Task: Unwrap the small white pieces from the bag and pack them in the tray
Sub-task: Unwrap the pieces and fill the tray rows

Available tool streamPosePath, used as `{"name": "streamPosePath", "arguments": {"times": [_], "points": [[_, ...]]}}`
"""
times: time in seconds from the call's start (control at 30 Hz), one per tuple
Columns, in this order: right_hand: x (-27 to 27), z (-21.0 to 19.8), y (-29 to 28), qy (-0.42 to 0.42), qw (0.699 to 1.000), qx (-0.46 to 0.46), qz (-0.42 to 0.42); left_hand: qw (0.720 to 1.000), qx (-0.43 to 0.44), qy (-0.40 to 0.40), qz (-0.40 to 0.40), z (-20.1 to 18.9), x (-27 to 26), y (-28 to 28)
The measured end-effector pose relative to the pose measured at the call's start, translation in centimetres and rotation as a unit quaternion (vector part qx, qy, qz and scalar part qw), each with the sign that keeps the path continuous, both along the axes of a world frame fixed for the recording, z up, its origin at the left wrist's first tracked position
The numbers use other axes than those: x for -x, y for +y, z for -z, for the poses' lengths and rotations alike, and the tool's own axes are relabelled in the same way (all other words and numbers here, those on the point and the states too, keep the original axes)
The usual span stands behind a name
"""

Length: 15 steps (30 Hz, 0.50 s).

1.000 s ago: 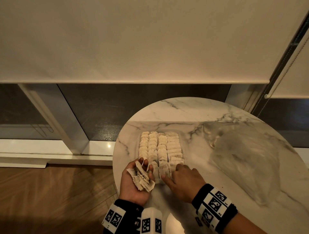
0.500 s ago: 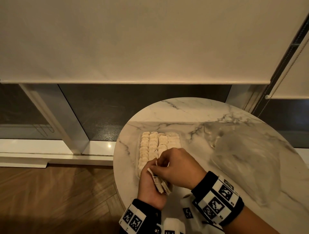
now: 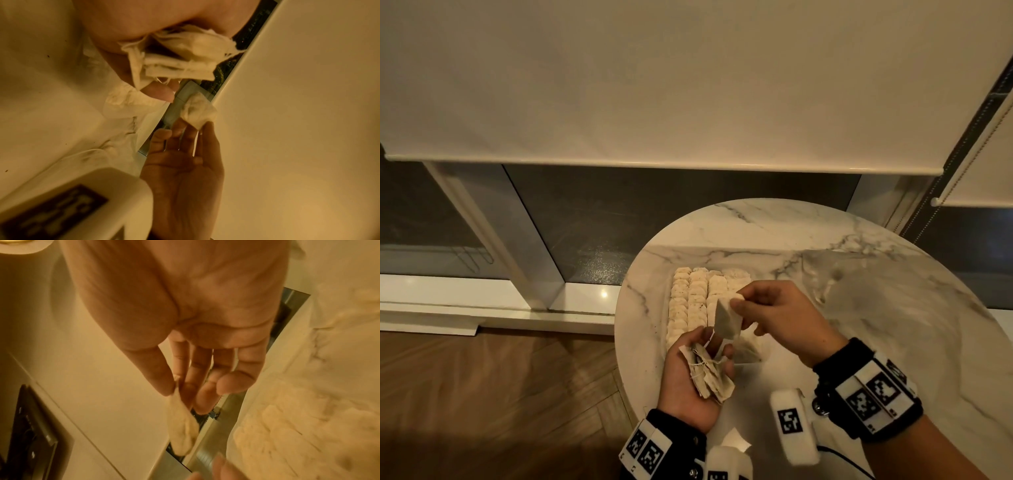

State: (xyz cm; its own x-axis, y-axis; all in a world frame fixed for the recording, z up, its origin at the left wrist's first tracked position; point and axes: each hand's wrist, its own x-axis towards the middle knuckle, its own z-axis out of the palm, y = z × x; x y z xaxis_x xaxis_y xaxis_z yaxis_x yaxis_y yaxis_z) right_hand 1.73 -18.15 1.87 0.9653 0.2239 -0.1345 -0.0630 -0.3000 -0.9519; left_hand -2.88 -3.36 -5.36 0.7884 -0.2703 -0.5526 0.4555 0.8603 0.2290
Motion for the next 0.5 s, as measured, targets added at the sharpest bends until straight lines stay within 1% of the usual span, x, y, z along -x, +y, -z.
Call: {"name": "streamPosePath", "arguments": {"times": [0.1, 0.2, 0.3, 0.37, 0.5], "points": [[-0.6, 0.2, -0.5, 0.003, 1.000, -0.015, 0.015, 1.000, -0.019, 0.013, -0.015, 0.0, 0.0, 0.7], [-1.4, 1.3, -0.5, -0.004, 1.000, 0.009, 0.029, 0.999, -0.017, 0.024, -0.040, -0.2, -0.2, 1.9], [-2.1, 3.4, -0.1, -0.009, 0.995, 0.098, -0.003, 0.997, -0.030, 0.037, -0.060, 0.1, -0.6, 3.5], [-2.5, 4.8, 0.2, 0.008, 0.987, 0.159, -0.034, 0.996, -0.033, 0.039, -0.074, 0.3, -0.7, 4.1], [-3.4, 5.9, 1.3, 0.052, 0.969, 0.227, -0.083, 0.996, -0.026, 0.037, -0.079, 0.2, -0.6, 4.2]]}}
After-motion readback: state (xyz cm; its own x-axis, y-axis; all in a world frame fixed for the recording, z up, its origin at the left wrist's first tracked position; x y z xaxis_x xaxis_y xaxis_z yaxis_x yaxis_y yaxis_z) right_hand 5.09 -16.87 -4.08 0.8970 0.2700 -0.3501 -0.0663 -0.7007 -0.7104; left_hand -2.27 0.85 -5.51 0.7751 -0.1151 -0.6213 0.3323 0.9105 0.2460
